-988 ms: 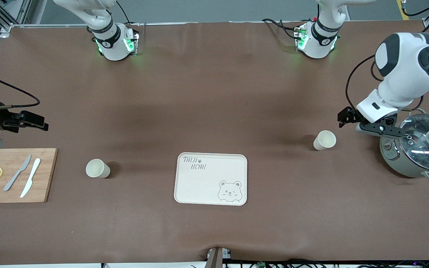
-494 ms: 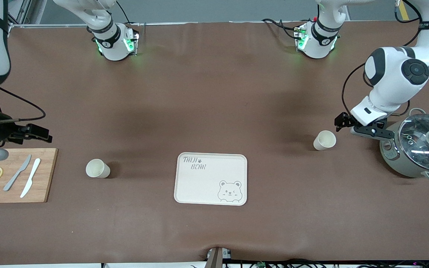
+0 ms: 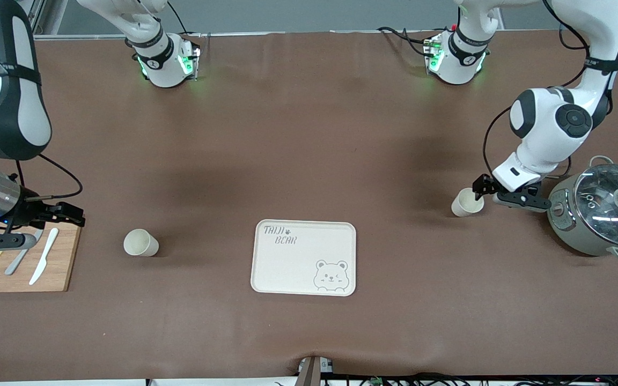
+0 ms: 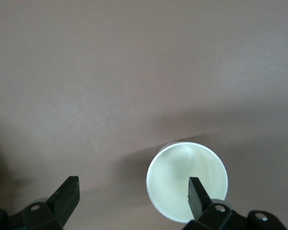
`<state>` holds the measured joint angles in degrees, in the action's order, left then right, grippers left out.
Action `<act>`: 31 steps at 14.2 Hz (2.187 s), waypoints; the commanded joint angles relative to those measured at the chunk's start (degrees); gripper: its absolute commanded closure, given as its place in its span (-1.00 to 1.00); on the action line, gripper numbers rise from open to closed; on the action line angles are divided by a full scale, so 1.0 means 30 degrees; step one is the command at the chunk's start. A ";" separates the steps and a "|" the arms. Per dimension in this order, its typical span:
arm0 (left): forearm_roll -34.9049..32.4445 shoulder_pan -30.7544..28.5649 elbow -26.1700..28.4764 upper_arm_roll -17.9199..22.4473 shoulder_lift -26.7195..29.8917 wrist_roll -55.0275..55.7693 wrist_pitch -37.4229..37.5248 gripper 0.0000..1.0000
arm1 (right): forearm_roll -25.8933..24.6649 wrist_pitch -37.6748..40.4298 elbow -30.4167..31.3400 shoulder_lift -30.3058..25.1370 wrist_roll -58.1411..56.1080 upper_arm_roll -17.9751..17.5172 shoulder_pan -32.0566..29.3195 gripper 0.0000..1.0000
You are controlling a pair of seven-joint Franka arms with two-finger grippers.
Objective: Place white IKEA cup upright on tray with both arms
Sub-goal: 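Grasp the pot cup with the left gripper while the right gripper grasps the board cup, then carry the held cup with the left gripper over the bear tray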
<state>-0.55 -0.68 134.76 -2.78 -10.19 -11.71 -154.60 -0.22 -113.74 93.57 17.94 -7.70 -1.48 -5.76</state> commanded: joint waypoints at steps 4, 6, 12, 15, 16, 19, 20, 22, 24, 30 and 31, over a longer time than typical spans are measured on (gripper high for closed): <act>-0.0110 -0.0124 0.0050 -0.0186 -0.1552 -0.0286 -0.1931 -1.00 | -0.0192 -0.2601 0.0655 0.1253 -0.0479 -0.0238 -0.0396 -1.00; -0.0110 -0.0124 0.0021 -0.0215 -0.1787 -0.0257 -0.1962 -1.00 | -0.0163 -0.3217 0.0656 0.1780 -0.0479 -0.0239 -0.0250 -1.00; -0.0081 -0.0124 0.0079 -0.0274 -0.2052 -0.0402 -0.2226 0.80 | -0.0162 -0.5240 0.0714 0.3479 -0.0479 -0.0239 0.0247 -1.00; -0.0081 -0.0124 0.0254 -0.0303 -0.1935 -0.0491 -0.2226 1.00 | -0.0162 -0.7257 0.1940 0.3687 -0.0479 -0.0239 0.0483 -1.00; -0.0081 -0.0095 0.0255 -0.0275 -0.1935 -0.0491 -0.2226 1.00 | -0.0162 -0.7641 0.2148 0.3687 -0.0479 -0.0239 0.0541 -1.00; -0.0081 -0.0095 0.0255 -0.0274 -0.1964 -0.0491 -0.2226 1.00 | -0.0162 -0.7674 0.2209 0.3833 -0.0770 -0.0239 0.0630 -1.00; -0.0081 -0.0095 0.0226 -0.0274 -0.1964 -0.0491 -0.2226 1.00 | -0.0162 -0.7703 0.2238 0.3834 -0.1062 -0.0239 0.0601 -1.00; -0.0081 -0.0095 0.0167 -0.0274 -0.1993 -0.0375 -0.2226 1.00 | -0.0162 -0.7732 0.2383 0.3834 -0.1473 -0.0239 0.0484 -1.00; -0.0081 -0.0037 -0.0328 -0.0303 -0.2022 0.0121 -0.2168 1.00 | -0.0162 -0.7995 0.2560 0.3834 -0.2000 -0.0239 0.0308 -1.00; 0.0093 0.0081 -0.5768 -0.1853 -0.1876 0.3662 0.4672 1.00 | -0.0162 -0.9107 0.3321 0.3834 -0.2178 -0.0268 0.0190 -1.00; 0.0211 0.0139 -0.6824 -0.2146 -0.1963 0.4365 0.5819 1.00 | -0.0162 -0.9313 0.3496 0.3834 -0.2178 -0.0239 0.0219 -1.00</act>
<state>-0.52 -0.43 120.94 -7.71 -16.04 -2.12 -144.74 -0.22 -139.95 102.40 30.05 -13.46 -1.66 -4.51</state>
